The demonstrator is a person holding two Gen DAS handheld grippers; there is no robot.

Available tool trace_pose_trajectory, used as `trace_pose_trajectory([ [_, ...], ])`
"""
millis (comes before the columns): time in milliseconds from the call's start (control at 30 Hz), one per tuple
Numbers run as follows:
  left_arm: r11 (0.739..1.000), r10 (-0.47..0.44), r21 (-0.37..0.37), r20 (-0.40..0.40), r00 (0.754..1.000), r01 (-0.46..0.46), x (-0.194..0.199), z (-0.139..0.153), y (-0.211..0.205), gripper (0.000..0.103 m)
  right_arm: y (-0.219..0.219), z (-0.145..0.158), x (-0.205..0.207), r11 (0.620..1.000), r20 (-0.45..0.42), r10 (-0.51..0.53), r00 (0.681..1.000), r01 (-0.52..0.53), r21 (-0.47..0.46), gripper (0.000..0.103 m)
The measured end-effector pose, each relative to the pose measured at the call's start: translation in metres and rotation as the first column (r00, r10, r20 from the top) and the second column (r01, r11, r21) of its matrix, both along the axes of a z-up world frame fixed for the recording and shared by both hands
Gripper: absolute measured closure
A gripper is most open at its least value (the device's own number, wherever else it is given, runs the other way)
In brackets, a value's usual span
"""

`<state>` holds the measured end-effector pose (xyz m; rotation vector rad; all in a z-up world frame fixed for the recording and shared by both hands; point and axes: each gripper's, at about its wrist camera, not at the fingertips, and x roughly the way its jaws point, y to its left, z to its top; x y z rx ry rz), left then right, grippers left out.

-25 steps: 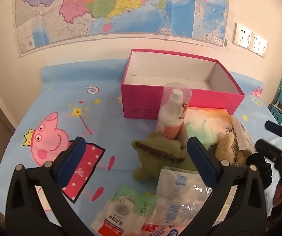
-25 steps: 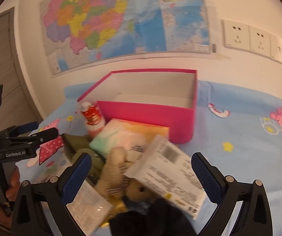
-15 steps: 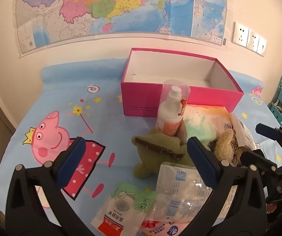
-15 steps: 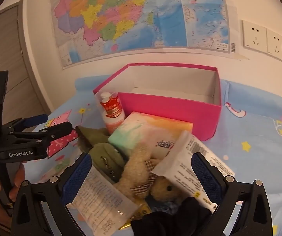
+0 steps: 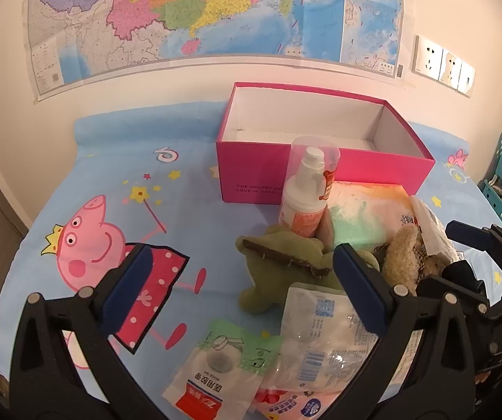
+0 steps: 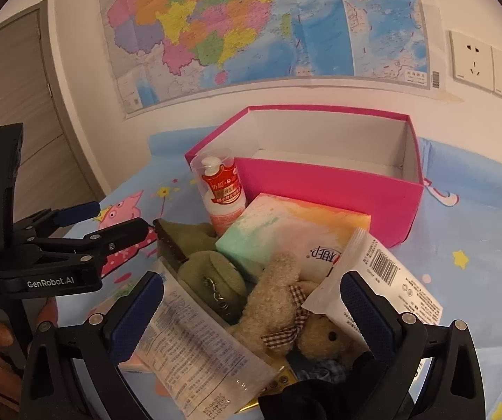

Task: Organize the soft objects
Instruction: 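Reach both grippers toward the green frog plush on the pile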

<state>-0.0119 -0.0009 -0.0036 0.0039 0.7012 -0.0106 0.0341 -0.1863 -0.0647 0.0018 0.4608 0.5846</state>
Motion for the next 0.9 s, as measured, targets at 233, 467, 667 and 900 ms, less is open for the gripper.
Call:
trace_pose_trajectory([
  [233, 1.000, 0.003, 0.002, -0.002, 1.000, -0.003, 0.000, -0.002, 0.002, 0.000, -0.008, -0.001, 0.004, 0.999, -0.001, 0.053, 0.999, -0.053, -0.013, 0.000],
  [467, 1.000, 0.007, 0.001, -0.006, 1.000, -0.007, 0.000, -0.003, 0.002, 0.000, -0.004, -0.003, 0.002, 0.997, -0.005, 0.078, 0.997, -0.078, -0.017, 0.000],
  [667, 1.000, 0.007, 0.003, -0.008, 1.000, -0.007, -0.001, -0.004, 0.003, 0.000, -0.002, -0.003, 0.003, 0.995, -0.011, 0.103, 0.995, -0.103, -0.016, 0.000],
  [900, 1.000, 0.012, 0.009, -0.011, 1.000, -0.012, 0.002, -0.005, 0.007, 0.000, 0.004, -0.003, 0.006, 0.990, -0.028, 0.142, 0.989, -0.143, -0.018, 0.003],
])
